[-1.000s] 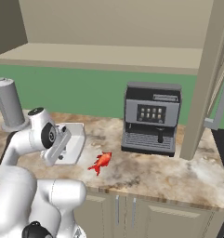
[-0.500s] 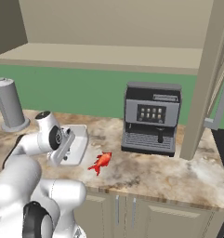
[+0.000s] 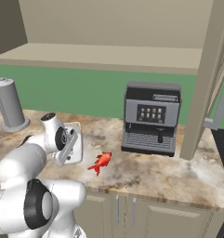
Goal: Retrieve the tupperware from the cabinet, then place the raw meat into the tupperware to avoid contamination.
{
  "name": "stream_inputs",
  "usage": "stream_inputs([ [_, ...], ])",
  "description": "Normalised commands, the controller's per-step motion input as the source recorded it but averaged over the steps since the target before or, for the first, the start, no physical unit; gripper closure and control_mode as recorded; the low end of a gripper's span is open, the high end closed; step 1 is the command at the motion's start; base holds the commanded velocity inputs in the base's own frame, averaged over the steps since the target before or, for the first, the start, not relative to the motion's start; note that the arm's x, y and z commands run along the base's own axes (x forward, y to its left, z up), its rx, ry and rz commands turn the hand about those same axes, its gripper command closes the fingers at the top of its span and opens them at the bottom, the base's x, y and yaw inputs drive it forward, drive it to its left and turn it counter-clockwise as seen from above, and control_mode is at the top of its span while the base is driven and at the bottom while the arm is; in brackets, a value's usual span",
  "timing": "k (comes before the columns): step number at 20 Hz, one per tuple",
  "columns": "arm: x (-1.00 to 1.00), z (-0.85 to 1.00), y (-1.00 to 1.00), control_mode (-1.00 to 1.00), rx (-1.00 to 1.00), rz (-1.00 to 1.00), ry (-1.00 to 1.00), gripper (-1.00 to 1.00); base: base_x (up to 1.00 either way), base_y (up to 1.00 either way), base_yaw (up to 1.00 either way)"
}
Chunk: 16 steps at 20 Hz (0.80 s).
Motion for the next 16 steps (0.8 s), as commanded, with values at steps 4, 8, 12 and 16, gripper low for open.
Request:
stream_inputs([
  [4,0.18,-0.25,0.00,-1.00,0.01,0.00,0.02,1.00,0.00,0.00,0.00],
  [8,0.02,-0.02,0.00,-1.00,0.00,0.00,0.01,1.00,0.00,0.00,0.00],
  [12,0.00,0.00,0.03,-1.00,0.00,0.00,0.01,-1.00,0.00,0.00,0.00],
  [16,0.00,0.00,0.00,-1.00,0.00,0.00,0.00,-1.00,0.00,0.00,0.00],
])
